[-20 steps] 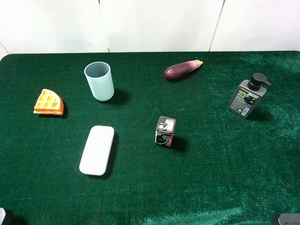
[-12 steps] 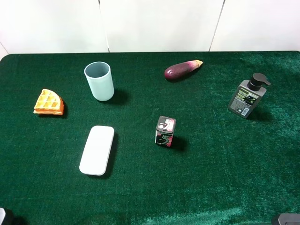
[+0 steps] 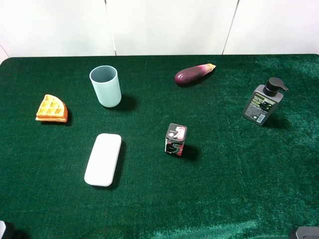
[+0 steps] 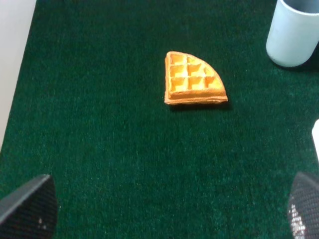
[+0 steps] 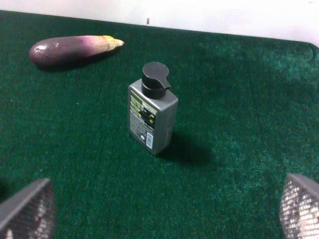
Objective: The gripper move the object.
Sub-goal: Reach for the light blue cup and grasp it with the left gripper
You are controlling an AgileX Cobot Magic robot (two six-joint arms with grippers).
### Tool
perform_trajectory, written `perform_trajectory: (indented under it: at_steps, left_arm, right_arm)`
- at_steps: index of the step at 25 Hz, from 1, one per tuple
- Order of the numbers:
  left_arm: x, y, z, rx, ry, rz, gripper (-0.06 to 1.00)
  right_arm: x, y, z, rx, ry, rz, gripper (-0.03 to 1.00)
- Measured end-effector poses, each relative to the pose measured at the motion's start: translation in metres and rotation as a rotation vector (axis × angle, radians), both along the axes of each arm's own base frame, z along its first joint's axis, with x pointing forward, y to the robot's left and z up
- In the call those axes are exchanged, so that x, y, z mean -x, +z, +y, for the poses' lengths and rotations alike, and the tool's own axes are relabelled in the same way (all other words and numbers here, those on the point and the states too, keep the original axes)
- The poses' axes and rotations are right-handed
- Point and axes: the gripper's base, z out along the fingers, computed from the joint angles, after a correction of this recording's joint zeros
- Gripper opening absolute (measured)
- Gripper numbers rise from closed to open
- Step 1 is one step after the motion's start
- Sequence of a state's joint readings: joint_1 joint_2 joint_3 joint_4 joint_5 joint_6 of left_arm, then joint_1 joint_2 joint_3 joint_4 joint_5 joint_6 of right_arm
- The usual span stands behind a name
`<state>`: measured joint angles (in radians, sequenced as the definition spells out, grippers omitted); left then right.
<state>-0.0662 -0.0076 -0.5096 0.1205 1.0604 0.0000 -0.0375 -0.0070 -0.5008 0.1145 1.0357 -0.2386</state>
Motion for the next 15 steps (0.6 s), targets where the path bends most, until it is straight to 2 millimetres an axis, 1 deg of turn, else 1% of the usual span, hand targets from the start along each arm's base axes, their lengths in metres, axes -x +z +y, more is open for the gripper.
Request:
perform_trajectory:
  at_steps: [3, 8, 12, 15]
  left_arm:
    - [0.000, 0.013, 0.000, 0.001, -0.001, -0.021, 0.93]
    - [-0.013, 0.037, -0.001, -0.001, -0.001, 0.012, 0.92]
    - [-0.030, 0.056, -0.002, -0.002, -0.003, 0.066, 0.91]
    - [-0.048, 0.067, -0.004, -0.013, -0.011, 0.121, 0.91]
  right_arm:
    - [0.000, 0.000, 0.000, 0.000, 0.000, 0.000, 0.68]
    - [0.000, 0.000, 0.000, 0.000, 0.000, 0.000, 0.68]
    - [0.000, 0.000, 0.000, 0.000, 0.000, 0.000, 0.68]
    - [0.000, 0.000, 0.000, 0.000, 0.000, 0.000, 0.68]
